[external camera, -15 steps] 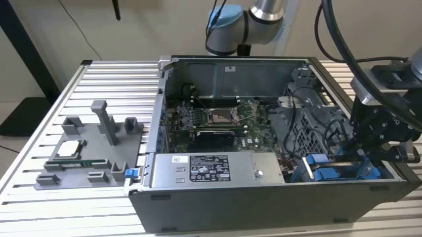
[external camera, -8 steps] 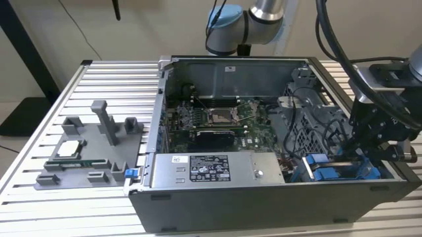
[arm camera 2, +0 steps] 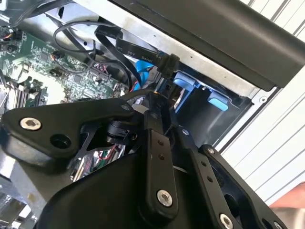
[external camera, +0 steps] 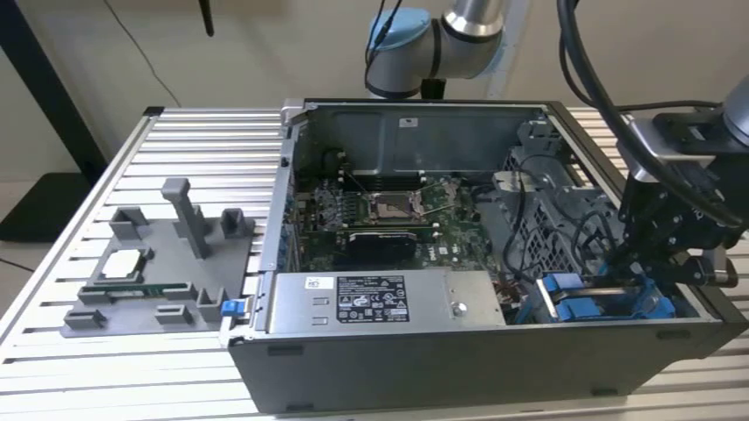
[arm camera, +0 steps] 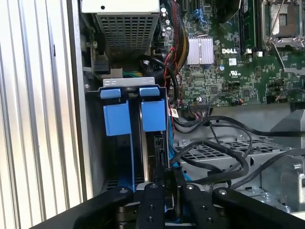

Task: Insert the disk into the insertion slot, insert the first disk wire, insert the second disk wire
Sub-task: 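Insert the first disk wire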

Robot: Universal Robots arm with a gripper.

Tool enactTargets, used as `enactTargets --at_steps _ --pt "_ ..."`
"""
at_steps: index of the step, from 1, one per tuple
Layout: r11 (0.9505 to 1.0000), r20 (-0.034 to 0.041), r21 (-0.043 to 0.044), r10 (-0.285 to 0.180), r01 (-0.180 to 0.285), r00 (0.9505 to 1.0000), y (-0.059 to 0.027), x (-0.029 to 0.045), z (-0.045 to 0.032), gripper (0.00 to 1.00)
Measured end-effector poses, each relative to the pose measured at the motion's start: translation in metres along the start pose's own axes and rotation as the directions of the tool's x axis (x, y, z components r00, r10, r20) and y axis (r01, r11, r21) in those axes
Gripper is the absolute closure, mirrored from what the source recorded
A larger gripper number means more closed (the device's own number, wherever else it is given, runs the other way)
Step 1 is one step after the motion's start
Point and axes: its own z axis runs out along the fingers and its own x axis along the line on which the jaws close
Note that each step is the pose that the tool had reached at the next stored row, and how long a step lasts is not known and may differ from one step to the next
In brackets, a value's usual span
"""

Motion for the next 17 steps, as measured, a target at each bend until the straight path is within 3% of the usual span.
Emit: enactTargets --at_steps 17 --pt "1.0 0.0002 0.0 0.0 0.0 1.0 -0.002 0.0033 0.0023 1.0"
